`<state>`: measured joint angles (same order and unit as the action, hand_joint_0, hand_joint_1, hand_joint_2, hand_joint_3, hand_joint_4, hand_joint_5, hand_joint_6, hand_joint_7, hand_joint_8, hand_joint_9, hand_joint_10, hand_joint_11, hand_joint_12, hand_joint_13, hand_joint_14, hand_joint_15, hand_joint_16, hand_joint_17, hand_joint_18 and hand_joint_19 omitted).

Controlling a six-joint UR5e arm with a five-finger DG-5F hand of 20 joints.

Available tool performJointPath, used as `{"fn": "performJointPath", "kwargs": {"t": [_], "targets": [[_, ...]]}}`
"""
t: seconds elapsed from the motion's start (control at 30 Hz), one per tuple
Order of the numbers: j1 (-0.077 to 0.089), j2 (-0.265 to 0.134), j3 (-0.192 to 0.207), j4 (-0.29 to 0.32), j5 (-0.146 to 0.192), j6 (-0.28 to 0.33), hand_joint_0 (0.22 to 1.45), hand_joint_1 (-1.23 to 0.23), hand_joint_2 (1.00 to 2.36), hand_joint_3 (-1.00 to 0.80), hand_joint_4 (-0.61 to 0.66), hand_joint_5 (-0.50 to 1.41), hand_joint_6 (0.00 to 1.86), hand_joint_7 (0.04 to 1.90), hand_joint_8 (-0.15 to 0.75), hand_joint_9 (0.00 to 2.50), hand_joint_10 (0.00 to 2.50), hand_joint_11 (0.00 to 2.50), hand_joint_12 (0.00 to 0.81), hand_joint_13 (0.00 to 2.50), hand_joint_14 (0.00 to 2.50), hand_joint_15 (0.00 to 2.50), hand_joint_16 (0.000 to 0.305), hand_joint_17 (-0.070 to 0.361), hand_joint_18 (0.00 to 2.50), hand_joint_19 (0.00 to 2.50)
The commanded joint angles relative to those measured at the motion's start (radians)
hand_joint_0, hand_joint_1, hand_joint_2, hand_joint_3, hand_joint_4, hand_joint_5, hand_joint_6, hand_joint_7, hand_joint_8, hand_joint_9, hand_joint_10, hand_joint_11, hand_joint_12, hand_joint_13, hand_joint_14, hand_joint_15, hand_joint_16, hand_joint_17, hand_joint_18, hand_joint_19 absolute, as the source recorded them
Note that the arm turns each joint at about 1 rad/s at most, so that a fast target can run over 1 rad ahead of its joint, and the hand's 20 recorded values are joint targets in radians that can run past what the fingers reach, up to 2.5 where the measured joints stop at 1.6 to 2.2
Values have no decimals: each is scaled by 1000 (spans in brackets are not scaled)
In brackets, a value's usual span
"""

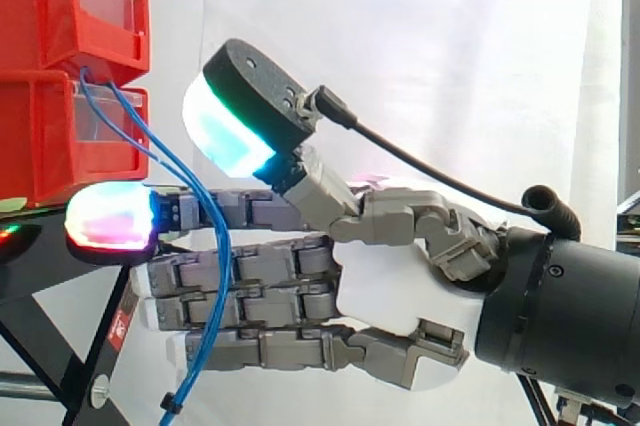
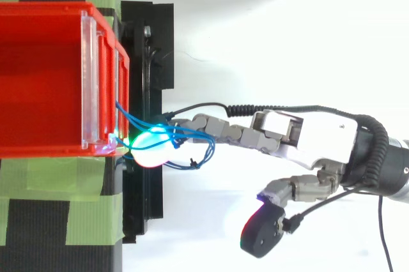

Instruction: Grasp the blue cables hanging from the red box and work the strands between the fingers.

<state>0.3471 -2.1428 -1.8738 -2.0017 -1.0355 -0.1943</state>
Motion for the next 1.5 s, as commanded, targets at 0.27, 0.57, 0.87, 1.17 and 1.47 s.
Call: {"fn": "performJointPath", "kwargs": {"t": [0.27,0.57,0.87,1.17,1.47], "targets": [[9,0,10,20,-63,21,743,-501,1000,-1000,215,-335,10,799,306,54,5,257,365,0,5,216,67,150,0,208],[0,0,22,26,-135,55,749,-500,1000,-1000,218,-331,10,800,313,89,6,280,368,0,5,218,67,150,0,227],[-2,0,30,27,-159,67,764,-524,1000,-1000,250,-261,9,778,361,409,11,424,391,132,6,227,68,154,13,199],[-2,0,28,24,-164,108,784,-544,1000,-983,287,-166,9,764,404,920,19,957,429,536,12,395,66,150,421,263],[-2,0,28,18,-159,159,798,-547,1002,-972,309,-111,10,777,359,1207,7,1701,494,1005,23,1082,63,142,792,577]]}}
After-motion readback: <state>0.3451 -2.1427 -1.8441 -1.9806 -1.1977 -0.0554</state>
